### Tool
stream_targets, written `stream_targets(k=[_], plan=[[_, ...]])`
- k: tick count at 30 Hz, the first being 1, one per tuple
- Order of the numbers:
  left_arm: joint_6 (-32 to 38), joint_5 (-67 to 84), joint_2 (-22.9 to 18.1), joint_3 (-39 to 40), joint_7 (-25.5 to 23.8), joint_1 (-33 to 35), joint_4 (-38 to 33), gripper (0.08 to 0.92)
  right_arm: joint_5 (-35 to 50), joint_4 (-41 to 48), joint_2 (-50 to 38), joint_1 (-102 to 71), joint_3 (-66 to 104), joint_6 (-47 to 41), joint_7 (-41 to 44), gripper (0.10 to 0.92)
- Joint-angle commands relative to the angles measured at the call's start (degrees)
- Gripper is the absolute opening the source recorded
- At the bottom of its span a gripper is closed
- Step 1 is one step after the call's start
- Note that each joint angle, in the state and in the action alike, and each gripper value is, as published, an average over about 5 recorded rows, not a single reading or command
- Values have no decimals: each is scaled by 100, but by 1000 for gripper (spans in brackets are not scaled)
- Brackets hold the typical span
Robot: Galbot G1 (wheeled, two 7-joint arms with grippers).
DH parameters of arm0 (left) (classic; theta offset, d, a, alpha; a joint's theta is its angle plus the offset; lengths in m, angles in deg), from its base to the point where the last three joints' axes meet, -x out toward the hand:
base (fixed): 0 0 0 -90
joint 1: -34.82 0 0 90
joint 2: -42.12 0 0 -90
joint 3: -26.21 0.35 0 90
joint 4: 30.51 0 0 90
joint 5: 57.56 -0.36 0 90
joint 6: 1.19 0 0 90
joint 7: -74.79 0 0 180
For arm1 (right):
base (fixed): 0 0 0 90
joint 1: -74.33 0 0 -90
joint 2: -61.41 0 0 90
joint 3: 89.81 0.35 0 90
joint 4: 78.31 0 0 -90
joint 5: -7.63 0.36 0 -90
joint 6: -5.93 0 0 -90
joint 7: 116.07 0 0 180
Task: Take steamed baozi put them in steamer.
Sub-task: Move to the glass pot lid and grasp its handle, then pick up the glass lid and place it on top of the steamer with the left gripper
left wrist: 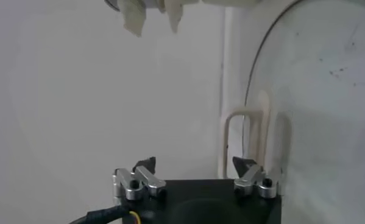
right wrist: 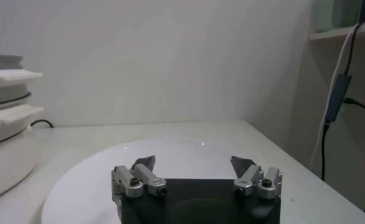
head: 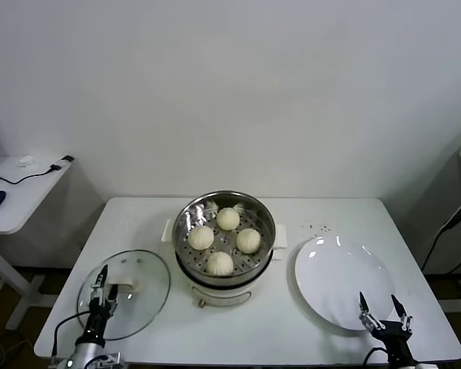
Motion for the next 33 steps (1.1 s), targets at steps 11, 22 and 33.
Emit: stream_targets(k=[11, 22, 33], plan=[[-38, -321, -61, -14, 79, -184, 448, 458, 6, -1, 23, 9, -33, -14, -4, 823], [-50, -48, -62, -103, -41, 12, -106, 157, 2, -15, 53, -11, -42, -7, -10, 823], [-963, 1529, 857, -508, -1283, 620, -2209, 137, -17, -71, 33, -37, -3, -34, -21, 823]])
